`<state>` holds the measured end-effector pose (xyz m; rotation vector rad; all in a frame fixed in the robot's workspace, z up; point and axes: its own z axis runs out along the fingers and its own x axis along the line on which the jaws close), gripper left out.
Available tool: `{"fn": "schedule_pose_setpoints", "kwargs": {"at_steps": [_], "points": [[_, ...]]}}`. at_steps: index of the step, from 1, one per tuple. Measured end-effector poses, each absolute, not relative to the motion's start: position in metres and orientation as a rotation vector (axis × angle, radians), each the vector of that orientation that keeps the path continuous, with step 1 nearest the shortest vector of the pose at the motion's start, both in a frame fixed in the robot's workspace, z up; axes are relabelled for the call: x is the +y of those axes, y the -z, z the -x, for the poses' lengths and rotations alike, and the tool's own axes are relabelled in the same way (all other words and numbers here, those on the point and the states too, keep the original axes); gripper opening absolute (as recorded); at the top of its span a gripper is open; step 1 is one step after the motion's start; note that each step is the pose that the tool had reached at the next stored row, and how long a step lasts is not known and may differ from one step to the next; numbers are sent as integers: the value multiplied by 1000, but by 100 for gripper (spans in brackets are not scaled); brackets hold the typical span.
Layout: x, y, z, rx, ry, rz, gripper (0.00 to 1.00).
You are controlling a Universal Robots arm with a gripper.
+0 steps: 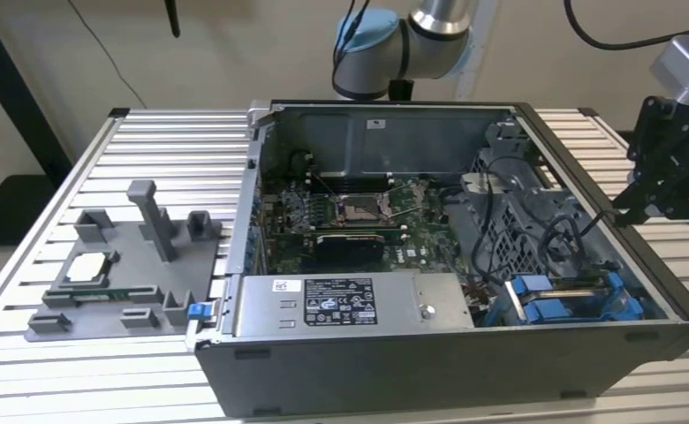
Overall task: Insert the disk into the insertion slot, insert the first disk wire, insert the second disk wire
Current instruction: 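Insert the second disk wire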
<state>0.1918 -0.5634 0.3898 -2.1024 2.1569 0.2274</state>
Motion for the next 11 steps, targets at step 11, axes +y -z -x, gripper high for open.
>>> {"fn": "schedule_pose_setpoints", "kwargs": {"at_steps": [11], "points": [[-563, -381, -192, 2176, -265, 2113, 100]]}}
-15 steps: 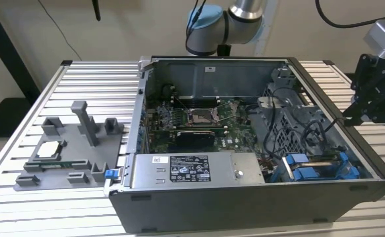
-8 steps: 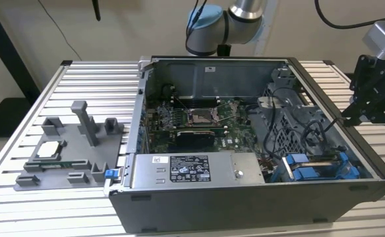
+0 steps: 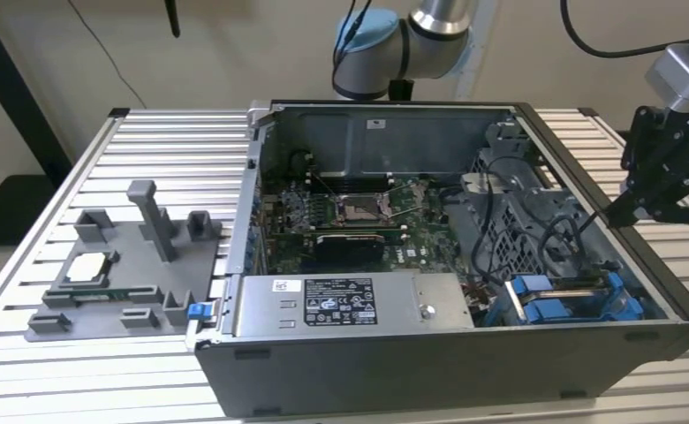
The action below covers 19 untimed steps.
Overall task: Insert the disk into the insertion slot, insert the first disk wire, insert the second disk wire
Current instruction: 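Insert the second disk wire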
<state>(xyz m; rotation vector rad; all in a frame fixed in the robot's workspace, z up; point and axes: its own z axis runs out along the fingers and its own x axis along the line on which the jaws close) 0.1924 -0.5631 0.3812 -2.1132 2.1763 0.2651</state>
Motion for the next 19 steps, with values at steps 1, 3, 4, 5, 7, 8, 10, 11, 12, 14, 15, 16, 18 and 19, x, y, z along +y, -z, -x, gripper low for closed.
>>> {"fn": "schedule_pose_setpoints", "kwargs": {"at_steps": [1, 3, 4, 5, 7, 8, 10, 11, 12, 14, 15, 16, 18, 19], "points": [[-563, -381, -193, 2176, -265, 2113, 100], [-563, -381, -193, 2176, -265, 2114, 100], [-563, -381, -193, 2176, -265, 2113, 100], [-563, -381, -193, 2176, -265, 2113, 100], [-563, -381, -192, 2176, -265, 2113, 100], [-563, -381, -192, 2176, -265, 2113, 100], [-563, -381, -192, 2177, -266, 2114, 0], [-563, -382, -192, 2177, -267, 2114, 0], [-563, -383, -191, 2177, -267, 2114, 0], [-563, -385, -189, 2177, -269, 2113, 0], [-563, -386, -187, 2177, -270, 2112, 0], [-563, -387, -185, 2176, -272, 2110, 0], [-563, -388, -182, 2174, -279, 2107, 0], [-563, -389, -180, 2173, -282, 2106, 0]]}}
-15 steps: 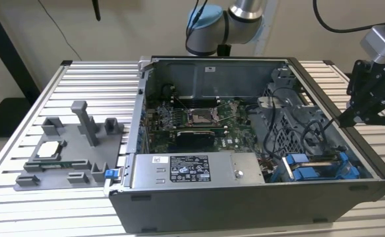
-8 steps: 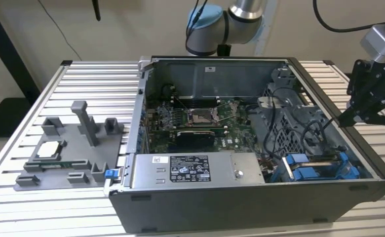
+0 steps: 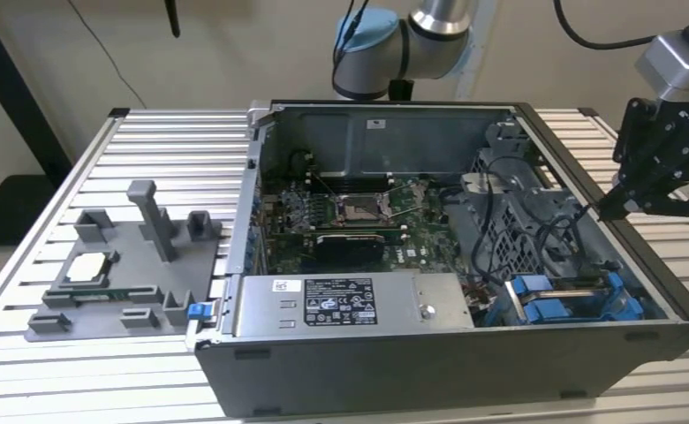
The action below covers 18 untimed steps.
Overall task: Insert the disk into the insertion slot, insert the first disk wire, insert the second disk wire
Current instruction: 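Insert the second disk wire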
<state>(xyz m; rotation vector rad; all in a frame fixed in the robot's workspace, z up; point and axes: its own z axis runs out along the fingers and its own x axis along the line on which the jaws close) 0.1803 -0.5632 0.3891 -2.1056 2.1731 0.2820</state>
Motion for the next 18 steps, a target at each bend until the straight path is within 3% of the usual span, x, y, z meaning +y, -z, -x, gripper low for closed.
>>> {"fn": "schedule_pose_setpoints", "kwargs": {"at_steps": [18], "points": [[-570, -390, -127, 2172, -295, 2102, 0]]}}
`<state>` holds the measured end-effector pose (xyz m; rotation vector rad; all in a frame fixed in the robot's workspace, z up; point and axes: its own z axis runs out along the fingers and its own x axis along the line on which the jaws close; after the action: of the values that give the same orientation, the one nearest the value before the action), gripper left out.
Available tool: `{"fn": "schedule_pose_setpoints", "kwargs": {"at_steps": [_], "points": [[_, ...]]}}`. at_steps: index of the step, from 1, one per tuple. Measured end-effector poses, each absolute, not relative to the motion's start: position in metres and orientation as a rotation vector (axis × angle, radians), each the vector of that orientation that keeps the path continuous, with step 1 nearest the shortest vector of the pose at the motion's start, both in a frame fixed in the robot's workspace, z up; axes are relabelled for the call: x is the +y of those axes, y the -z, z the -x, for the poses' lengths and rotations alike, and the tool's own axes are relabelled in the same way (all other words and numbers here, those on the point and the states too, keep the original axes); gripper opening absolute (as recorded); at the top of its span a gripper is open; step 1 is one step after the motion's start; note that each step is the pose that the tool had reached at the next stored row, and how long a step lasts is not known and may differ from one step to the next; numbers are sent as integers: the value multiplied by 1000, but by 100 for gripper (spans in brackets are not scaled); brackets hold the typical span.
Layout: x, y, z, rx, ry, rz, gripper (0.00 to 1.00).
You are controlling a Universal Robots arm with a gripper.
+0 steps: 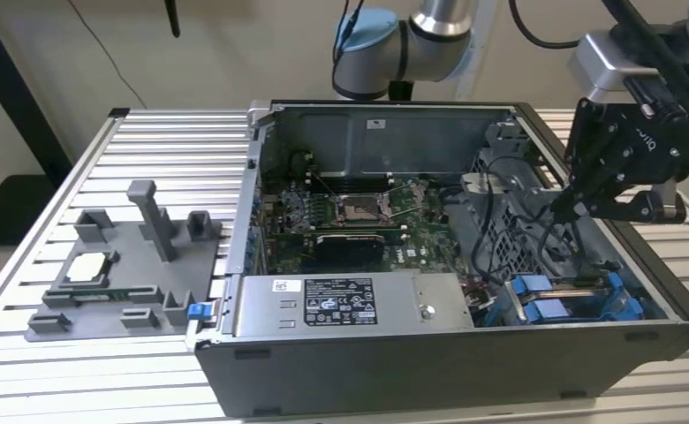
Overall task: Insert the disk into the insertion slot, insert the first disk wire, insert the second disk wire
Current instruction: 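Insert the second disk wire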
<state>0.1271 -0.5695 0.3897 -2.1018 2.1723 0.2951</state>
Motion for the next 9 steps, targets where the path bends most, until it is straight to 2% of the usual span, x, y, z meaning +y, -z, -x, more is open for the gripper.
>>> {"fn": "schedule_pose_setpoints", "kwargs": {"at_steps": [9], "points": [[-586, -384, -119, 2183, -277, 2111, 0]]}}
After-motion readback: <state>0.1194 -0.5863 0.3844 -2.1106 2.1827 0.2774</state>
